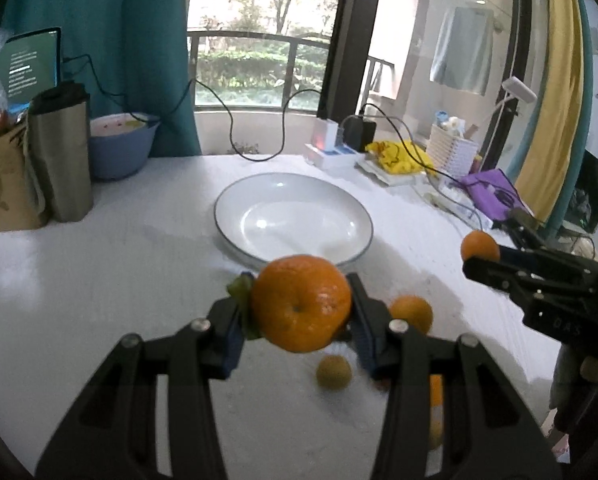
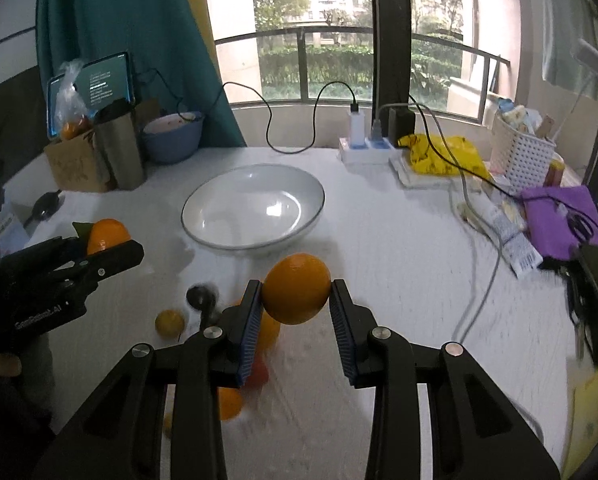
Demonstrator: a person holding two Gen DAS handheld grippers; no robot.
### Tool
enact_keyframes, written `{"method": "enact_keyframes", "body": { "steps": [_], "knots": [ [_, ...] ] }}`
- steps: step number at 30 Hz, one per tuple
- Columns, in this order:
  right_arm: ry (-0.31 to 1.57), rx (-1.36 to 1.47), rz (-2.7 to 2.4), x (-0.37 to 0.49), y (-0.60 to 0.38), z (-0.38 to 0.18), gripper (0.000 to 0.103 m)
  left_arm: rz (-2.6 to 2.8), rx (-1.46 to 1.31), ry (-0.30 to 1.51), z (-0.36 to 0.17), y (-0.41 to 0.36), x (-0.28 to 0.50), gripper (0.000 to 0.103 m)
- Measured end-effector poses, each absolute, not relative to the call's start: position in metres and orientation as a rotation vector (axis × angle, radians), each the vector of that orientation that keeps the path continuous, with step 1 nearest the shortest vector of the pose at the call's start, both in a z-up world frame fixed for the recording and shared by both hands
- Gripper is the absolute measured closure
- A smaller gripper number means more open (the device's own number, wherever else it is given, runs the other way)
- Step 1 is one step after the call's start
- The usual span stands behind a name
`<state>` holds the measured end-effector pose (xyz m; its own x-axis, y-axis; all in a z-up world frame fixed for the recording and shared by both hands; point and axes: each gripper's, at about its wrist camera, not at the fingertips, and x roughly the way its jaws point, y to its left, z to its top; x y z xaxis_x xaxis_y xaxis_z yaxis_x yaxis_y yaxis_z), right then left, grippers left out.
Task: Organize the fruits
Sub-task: 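Carry both fruits onto the white plate and open both grippers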
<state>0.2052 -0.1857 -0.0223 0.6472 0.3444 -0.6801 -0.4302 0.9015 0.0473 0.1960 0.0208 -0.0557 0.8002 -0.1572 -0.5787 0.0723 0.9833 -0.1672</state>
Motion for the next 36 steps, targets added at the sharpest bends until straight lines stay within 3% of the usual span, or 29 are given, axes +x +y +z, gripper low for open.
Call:
{"method": "enact_keyframes", "body": {
  "steps": [28, 36],
  "knots": [
    [0.686, -0.187, 0.552, 0.330, -0.124, -0.020, 0.067, -0.131, -0.178, 0.701, -0.065, 0.045, 0.313, 0.057],
    [0.747, -0.166, 0.608, 0.372, -0.106, -0.041, 0.067, -0.134, -0.178, 0.751, -0.077, 0.045, 0.352, 0.057]
  ]
}}
